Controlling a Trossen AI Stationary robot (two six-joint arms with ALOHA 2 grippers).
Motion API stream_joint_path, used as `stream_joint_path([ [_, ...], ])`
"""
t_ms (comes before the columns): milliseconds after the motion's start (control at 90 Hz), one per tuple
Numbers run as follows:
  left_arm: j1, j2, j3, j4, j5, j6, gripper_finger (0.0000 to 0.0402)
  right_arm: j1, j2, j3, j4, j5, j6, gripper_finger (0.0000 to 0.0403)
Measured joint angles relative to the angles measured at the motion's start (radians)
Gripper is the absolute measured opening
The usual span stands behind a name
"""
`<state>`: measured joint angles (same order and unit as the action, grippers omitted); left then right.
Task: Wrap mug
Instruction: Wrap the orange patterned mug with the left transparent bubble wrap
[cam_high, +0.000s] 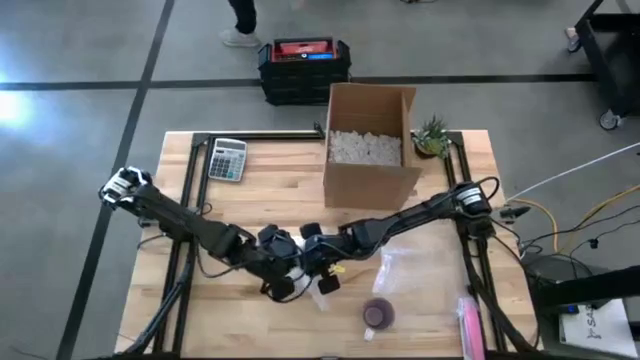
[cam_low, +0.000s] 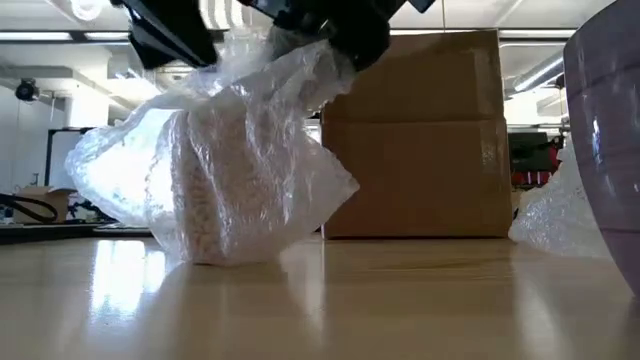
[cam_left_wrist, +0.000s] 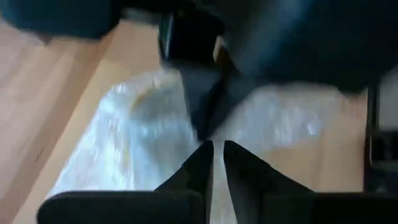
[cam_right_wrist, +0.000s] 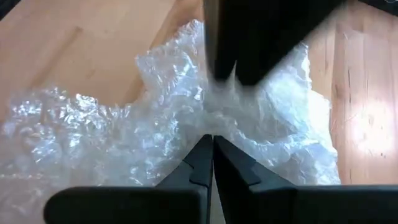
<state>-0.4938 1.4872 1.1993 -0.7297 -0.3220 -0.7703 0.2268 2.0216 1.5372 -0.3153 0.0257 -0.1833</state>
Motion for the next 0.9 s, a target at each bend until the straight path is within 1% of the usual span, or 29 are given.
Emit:
stream_joint_path([
  [67,-0.025,-0.001,0.030,-0.131,-0.007,-0.058,0.0023,0.000,0.000,0.002,0.000,0.000,0.000,0.0000],
  [133,-0.059,-0.002,0.032,-0.230,-0.025,-0.144,0.0023,0.000,0.000,0.005,-0.002,0.000,-0.001,0.0000],
  [200,-0.098,-0.003,0.002,-0.277,-0.040,-0.225,0.0023,0.000,0.000,0.005,-0.002,0.000,-0.002,0.0000],
  [244,-0.124,-0.003,-0.031,-0.279,-0.054,-0.258,0.0023,0.000,0.000,0.005,-0.002,0.001,-0.004,0.0000],
  [333,-0.163,-0.003,-0.114,-0.210,-0.091,-0.281,0.0023,0.000,0.000,0.005,-0.001,0.000,-0.018,0.0000],
  [444,-0.166,-0.002,-0.188,-0.061,-0.159,-0.269,0.0022,0.000,0.000,0.005,0.002,0.000,-0.020,0.0000],
  [511,-0.160,-0.003,-0.193,0.044,-0.183,-0.211,0.0022,0.000,0.000,0.005,0.003,0.001,-0.018,0.0000],
  [656,-0.149,-0.016,-0.193,0.219,-0.245,-0.072,0.0022,0.000,0.003,0.005,0.006,0.001,-0.011,0.0000],
  [778,-0.130,-0.010,-0.201,0.303,-0.246,0.003,0.0022,0.000,0.007,0.005,0.010,0.001,-0.010,0.0000],
  [900,-0.097,0.014,-0.219,0.334,-0.246,0.007,0.0022,0.000,0.009,0.006,0.015,0.002,-0.011,0.0000],
])
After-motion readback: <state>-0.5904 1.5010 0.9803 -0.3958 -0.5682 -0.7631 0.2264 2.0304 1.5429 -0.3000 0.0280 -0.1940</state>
